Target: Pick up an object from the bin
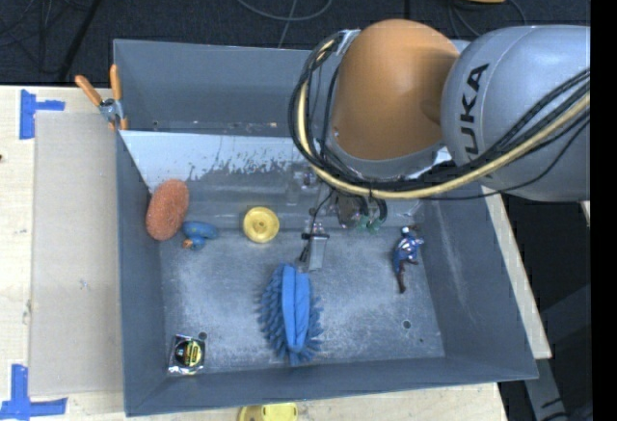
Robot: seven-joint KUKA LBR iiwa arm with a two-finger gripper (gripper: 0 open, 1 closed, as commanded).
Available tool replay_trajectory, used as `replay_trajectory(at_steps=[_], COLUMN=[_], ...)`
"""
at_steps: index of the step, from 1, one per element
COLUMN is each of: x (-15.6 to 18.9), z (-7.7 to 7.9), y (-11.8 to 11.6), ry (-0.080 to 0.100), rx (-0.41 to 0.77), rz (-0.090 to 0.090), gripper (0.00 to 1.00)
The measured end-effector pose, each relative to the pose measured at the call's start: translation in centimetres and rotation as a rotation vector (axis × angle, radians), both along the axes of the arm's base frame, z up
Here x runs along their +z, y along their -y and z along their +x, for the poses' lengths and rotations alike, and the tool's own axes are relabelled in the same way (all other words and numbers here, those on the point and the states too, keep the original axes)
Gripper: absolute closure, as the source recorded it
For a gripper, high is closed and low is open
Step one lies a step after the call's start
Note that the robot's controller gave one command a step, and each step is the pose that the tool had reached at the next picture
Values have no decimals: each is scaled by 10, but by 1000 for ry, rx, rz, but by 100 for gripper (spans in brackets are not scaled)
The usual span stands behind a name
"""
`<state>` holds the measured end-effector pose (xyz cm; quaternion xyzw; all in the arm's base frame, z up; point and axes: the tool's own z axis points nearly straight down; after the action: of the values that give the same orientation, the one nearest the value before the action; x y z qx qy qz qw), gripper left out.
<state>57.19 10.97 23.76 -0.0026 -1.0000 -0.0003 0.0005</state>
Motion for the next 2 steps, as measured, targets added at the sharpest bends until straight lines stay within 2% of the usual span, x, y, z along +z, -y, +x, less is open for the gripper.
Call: replay_trajectory(at_steps=[1,2], x=[0,-29], z=[0,-30], y=[0,7], ry=[0,9], rx=[0,109], rz=[0,1], gripper=[0,0])
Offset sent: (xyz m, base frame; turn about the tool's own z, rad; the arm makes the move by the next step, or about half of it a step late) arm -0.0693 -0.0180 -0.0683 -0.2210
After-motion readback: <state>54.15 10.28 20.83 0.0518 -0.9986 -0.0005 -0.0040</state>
